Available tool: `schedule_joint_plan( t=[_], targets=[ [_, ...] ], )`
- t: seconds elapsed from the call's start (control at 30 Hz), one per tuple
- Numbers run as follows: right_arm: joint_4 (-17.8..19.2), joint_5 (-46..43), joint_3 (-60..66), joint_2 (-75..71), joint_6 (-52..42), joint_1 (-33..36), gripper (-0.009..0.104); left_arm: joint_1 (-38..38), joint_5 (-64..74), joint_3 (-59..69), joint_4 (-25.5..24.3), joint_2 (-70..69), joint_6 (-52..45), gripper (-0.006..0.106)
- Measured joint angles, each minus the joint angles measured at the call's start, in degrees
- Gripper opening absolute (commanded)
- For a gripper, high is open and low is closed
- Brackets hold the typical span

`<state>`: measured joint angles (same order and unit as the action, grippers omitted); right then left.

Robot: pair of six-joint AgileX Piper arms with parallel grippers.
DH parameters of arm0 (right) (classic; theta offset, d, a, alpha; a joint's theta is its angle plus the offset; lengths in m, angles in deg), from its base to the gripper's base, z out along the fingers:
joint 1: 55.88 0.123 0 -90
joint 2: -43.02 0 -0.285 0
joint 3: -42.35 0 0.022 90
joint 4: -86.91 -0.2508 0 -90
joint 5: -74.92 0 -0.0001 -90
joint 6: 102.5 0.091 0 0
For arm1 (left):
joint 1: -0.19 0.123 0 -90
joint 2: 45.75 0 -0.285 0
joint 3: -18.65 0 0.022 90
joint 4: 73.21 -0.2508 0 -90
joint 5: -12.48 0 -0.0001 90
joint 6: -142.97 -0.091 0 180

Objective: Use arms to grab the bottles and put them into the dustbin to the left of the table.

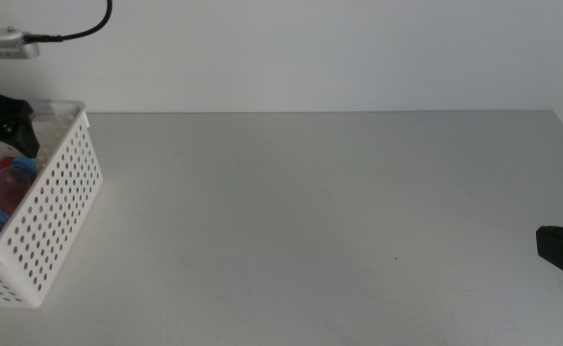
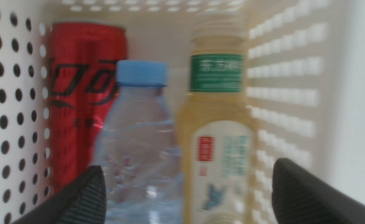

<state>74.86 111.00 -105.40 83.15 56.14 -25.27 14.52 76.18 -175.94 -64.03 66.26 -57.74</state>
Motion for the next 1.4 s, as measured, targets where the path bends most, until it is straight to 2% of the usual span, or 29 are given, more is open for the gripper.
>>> schedule_joint_plan(
  t=[0.2, 0.37, 0.47, 0.57, 0.9, 1.07, 1.27, 1.4],
  targets=[
    [0.0, 0.0, 0.0, 0.0, 0.0, 0.0, 0.067, -5.8, 0.1, 0.0, 0.2, -7.8, 2.3, 0.074],
    [0.0, 0.0, 0.0, 0.1, 0.0, 0.0, 0.067, -9.4, -1.1, 1.1, 1.4, -16.1, 3.1, 0.074],
    [0.0, 0.0, 0.0, 0.1, 0.0, 0.0, 0.067, -10.6, -2.1, 4.1, 2.3, -21.4, 3.3, 0.078],
    [0.0, 0.0, 0.0, 0.1, 0.0, 0.0, 0.067, -11.1, -2.1, 7.6, 2.7, -27.0, 1.9, 0.094],
    [0.0, 0.0, 0.0, 0.1, 0.0, 0.0, 0.067, -11.5, -2.8, 16.8, 6.4, -41.0, -3.8, 0.094],
    [0.0, 0.0, 0.0, 0.1, 0.0, 0.0, 0.067, -11.5, -4.7, 16.9, 8.1, -41.7, -3.8, 0.094],
    [0.0, 0.0, 0.0, 0.1, 0.0, 0.0, 0.067, -11.5, -7.5, 16.9, 14.0, -41.7, -3.8, 0.094],
    [0.0, 0.0, 0.0, 0.1, 0.0, 0.0, 0.067, -11.5, -10.9, 16.9, 14.7, -41.7, -3.8, 0.094]
  ],
)
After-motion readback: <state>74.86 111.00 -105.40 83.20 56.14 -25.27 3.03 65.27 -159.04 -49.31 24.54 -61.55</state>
